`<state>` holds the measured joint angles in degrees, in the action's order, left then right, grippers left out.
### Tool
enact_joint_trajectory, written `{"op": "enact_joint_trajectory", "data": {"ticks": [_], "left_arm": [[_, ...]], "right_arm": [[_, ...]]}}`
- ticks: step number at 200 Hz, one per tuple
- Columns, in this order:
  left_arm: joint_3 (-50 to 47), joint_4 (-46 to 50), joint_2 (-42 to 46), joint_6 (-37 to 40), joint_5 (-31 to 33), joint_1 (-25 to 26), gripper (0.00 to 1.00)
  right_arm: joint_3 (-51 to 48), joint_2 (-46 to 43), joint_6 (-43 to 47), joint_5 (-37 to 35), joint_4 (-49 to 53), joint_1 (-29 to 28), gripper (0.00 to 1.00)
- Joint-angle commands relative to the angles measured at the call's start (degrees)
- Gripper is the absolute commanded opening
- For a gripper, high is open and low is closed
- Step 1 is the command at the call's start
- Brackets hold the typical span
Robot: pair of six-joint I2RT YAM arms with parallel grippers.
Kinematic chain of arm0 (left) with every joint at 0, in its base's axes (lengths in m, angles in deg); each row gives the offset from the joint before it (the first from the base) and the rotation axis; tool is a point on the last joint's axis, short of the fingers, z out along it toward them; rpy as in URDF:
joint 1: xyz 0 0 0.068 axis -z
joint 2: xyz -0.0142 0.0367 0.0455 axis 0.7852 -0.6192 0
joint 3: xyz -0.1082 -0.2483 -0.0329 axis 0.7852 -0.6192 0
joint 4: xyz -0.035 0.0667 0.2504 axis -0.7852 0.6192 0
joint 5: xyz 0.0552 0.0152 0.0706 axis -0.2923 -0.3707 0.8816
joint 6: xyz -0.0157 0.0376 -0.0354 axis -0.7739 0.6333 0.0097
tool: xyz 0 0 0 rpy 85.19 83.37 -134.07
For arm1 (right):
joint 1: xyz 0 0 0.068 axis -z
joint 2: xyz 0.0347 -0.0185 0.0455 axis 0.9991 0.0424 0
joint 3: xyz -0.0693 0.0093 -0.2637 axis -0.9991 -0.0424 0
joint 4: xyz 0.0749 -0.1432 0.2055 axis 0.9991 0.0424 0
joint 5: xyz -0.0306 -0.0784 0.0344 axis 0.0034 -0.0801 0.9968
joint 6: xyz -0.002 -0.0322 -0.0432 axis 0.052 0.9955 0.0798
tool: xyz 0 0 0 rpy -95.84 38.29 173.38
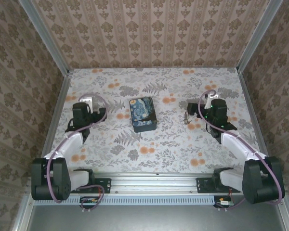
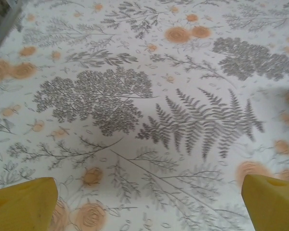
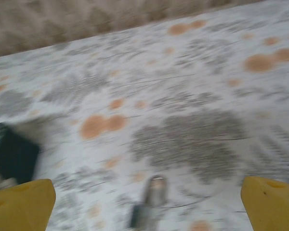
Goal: Unlock a padlock with a key
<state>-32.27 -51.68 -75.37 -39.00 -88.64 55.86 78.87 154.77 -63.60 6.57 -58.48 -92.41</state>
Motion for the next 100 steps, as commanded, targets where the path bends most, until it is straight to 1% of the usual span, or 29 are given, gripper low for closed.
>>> {"op": "enact_joint_trajectory", "data": {"ticks": [1, 11, 18, 21, 27, 31, 38, 44, 49, 53, 60, 63, 66, 70, 76, 81, 87, 95, 100], "left_arm": [[-7.9, -23.5, -2.9, 9.2, 3.2, -0.8, 1.00], [-10.3, -32.1, -6.3, 9.7, 2.1, -2.0, 1.00], [-10.3, -34.7, -8.5, 8.7, 0.5, -3.3, 1.00], [-10.2, -34.8, -9.0, 7.7, -0.1, -3.9, 1.00], [-10.3, -36.3, -10.2, 5.9, -2.6, -5.0, 1.00], [-10.5, -38.7, -11.8, 5.7, -3.7, -5.4, 1.00], [-11.1, -42.3, -15.1, 5.7, -3.8, -5.4, 1.00], [-11.9, -47.6, -19.3, 6.0, -3.6, -5.3, 1.00], [-12.0, -52.8, -22.2, 6.7, -2.3, -4.9, 1.00], [-11.4, -50.9, -21.6, 6.6, -2.2, -4.8, 1.00], [-9.4, -41.0, -18.8, 6.2, -3.4, -5.0, 1.00], [-8.6, -40.2, -18.9, 6.5, -2.9, -4.7, 1.00], [-8.4, -41.3, -19.6, 6.8, -1.9, -4.3, 1.00], [-8.2, -42.8, -20.6, 7.6, -0.7, -3.7, 1.00], [-7.0, -39.2, -20.0, 7.9, 1.8, -2.7, 1.00], [-6.6, -37.7, -19.4, 7.6, 3.2, -2.0, 1.00], [-7.9, -41.5, -20.1, 8.2, 4.7, -1.5, 1.00], [-9.1, -43.9, -20.1, 8.9, 9.0, 0.5, 1.00], [-9.4, -44.1, -20.0, 8.7, 9.8, 0.7, 1.00]], "right_arm": [[-3.8, 2.2, 9.9, -10.0, -6.5, 0.5, 1.00], [-7.3, 4.7, 10.9, -11.9, -14.1, 0.9, 1.00], [-9.6, 6.6, 11.2, -11.5, -21.1, 1.3, 1.00], [-9.6, 7.0, 11.5, -11.4, -22.2, 1.3, 1.00], [-9.7, 7.1, 13.2, -9.1, -22.9, 1.4, 1.00], [-10.5, 7.8, 14.4, -7.4, -26.2, 1.4, 1.00], [-10.9, 9.7, 13.1, -6.1, -30.3, 2.0, 1.00], [-11.1, 11.3, 12.5, -4.9, -31.7, 2.6, 1.00], [-11.9, 14.2, 12.3, -4.7, -35.8, 2.6, 1.00], [-12.8, 16.5, 12.4, -4.6, -39.5, 2.6, 1.00], [-13.4, 20.9, 12.5, -4.5, -45.6, 2.6, 1.00], [-13.3, 22.4, 12.2, -5.4, -48.4, 2.5, 1.00], [-13.1, 22.5, 11.9, -5.6, -48.0, 2.6, 1.00], [-12.0, 21.0, 11.8, -4.7, -43.3, 3.0, 1.00], [-10.4, 19.1, 11.7, -4.1, -36.6, 3.3, 1.00], [-10.3, 20.2, 11.8, -3.9, -38.1, 3.3, 1.00], [-10.3, 21.3, 11.8, -3.8, -40.4, 3.3, 1.00], [-9.4, 20.0, 11.5, -4.0, -36.4, 3.4, 1.00], [-9.2, 20.0, 11.3, -4.1, -35.7, 3.5, 1.00]]}}
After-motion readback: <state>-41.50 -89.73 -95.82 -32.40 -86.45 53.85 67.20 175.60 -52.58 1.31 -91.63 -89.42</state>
